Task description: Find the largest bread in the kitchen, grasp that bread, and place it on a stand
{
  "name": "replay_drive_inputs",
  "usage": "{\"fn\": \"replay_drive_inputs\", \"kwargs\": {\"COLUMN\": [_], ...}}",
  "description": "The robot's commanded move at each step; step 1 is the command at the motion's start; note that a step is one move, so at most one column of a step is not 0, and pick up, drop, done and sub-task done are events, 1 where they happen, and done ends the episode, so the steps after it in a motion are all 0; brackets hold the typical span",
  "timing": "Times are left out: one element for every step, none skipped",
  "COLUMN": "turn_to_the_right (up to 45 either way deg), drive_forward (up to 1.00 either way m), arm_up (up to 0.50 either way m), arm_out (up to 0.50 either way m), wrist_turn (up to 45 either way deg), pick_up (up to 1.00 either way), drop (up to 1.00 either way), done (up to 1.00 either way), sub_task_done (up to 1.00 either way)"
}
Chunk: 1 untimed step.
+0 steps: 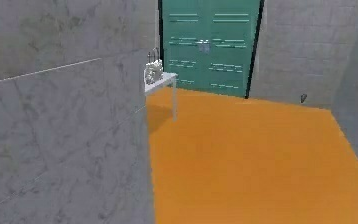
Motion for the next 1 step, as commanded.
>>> {"fn": "replay_drive_inputs", "kwargs": {"turn_to_the_right": [0.0], "drive_forward": [0.60], "arm_up": [0.00], "arm_out": [0.00], "wrist_turn": [0.0], "pick_up": [0.00], "drop": [0.00], "done": [0.00], "sub_task_done": [0.00]}}
